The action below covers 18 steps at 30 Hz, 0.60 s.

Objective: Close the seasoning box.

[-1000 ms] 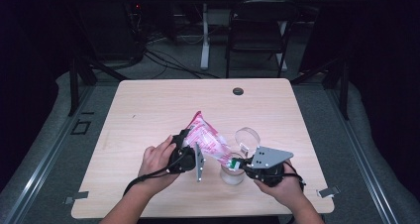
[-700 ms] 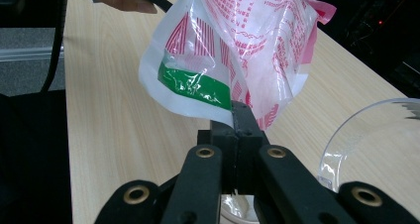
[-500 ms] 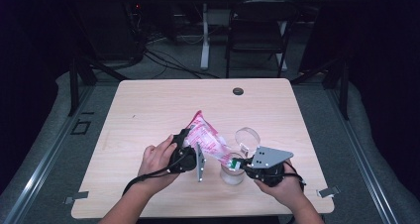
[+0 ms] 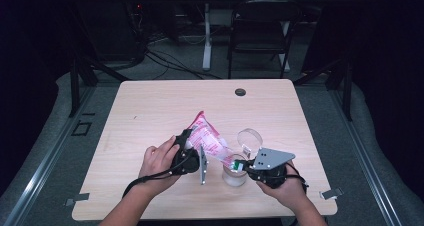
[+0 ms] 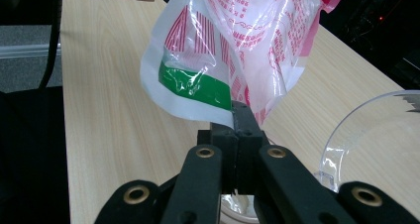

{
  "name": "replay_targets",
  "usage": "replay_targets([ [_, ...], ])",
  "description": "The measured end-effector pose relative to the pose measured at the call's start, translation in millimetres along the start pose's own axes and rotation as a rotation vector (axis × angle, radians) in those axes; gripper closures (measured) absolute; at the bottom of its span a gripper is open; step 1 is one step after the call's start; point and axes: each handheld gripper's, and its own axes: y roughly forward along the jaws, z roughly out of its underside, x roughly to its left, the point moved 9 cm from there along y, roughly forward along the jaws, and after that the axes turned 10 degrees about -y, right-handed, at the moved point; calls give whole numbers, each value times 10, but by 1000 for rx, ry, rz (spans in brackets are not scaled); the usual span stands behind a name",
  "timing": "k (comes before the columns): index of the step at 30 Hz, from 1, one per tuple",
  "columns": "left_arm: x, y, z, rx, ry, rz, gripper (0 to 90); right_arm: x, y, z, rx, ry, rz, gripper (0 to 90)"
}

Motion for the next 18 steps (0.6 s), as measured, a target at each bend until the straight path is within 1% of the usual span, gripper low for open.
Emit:
replay_targets([
  [10,22,-8,-27,-6,28,-17,626,-2,2,8,1,4,-1,900],
  [18,17,-12,-42,-8,30,-16,631,-10,-7,12,2,5,1,900],
])
